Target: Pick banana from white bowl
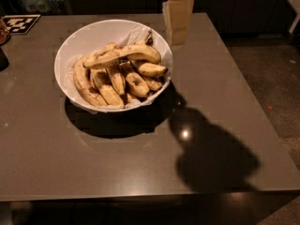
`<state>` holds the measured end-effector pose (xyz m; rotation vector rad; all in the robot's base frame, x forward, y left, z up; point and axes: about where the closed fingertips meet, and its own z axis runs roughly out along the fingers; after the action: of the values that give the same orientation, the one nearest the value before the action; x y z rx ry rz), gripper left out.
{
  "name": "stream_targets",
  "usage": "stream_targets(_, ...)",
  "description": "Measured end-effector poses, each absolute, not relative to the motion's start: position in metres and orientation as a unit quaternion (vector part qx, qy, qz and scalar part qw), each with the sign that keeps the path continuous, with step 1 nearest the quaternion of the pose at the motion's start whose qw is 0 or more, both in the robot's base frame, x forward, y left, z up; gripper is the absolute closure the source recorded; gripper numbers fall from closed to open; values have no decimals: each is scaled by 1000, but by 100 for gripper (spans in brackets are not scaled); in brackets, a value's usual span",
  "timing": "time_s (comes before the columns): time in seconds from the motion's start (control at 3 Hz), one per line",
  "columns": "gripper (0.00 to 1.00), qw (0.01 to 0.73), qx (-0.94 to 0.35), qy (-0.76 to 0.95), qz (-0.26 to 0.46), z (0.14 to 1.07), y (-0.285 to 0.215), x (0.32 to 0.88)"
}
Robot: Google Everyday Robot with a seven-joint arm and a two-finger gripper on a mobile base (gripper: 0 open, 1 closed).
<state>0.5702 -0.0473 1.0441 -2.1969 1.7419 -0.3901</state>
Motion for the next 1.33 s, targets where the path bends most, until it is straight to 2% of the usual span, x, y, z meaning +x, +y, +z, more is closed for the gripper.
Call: stream_targets(1.33, 43, 128, -785, 603, -56, 990, -13, 596)
